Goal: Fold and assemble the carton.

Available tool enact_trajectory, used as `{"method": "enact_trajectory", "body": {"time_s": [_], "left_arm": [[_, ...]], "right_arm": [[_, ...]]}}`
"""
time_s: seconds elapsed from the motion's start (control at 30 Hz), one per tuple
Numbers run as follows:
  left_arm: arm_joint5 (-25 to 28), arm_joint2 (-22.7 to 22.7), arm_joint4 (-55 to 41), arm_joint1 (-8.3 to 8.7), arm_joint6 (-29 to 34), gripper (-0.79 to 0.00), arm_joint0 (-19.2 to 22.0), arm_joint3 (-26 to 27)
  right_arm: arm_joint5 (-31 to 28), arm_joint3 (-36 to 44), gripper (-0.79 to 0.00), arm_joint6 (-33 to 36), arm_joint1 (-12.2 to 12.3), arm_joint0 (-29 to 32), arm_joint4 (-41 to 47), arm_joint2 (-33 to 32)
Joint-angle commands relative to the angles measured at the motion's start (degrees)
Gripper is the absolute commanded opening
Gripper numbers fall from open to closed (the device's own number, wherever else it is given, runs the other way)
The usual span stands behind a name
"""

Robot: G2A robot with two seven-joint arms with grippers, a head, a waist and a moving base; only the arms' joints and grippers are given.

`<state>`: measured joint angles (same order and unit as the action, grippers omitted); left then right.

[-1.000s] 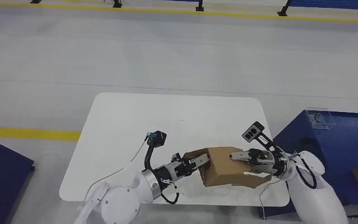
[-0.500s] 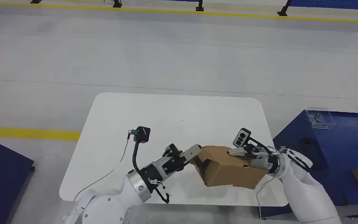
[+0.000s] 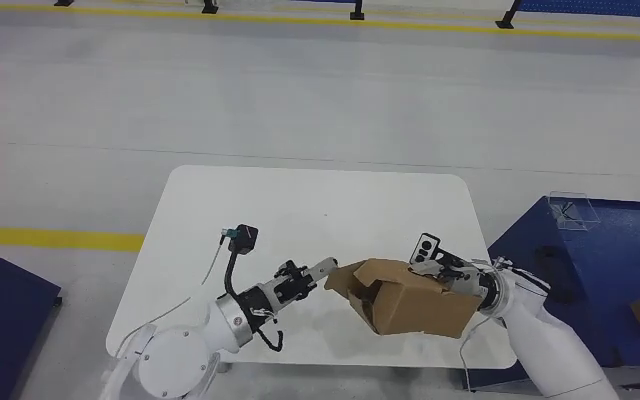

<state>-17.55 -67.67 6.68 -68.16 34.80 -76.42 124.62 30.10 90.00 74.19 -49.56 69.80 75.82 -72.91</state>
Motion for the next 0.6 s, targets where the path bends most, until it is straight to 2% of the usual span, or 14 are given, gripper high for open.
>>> {"method": "enact_trajectory", "body": {"time_s": [0.0,0.33,0.57], "left_arm": [[0.75,1.02,0.51,-0.01,0.35,0.000,0.03,0.29],[0.57,4.86,3.42,0.09,3.23,0.000,0.29,2.00],[-0.79,9.58,5.03,-0.45,3.54,0.000,2.94,-0.01]], "right_arm": [[-0.36,-0.23,-0.785,0.37,0.62,-0.21,0.08,0.63],[-1.36,-1.15,-0.785,1.36,2.94,-1.36,2.75,2.87],[-2.20,-0.50,-0.785,2.21,4.24,-1.44,2.57,4.86]]}}
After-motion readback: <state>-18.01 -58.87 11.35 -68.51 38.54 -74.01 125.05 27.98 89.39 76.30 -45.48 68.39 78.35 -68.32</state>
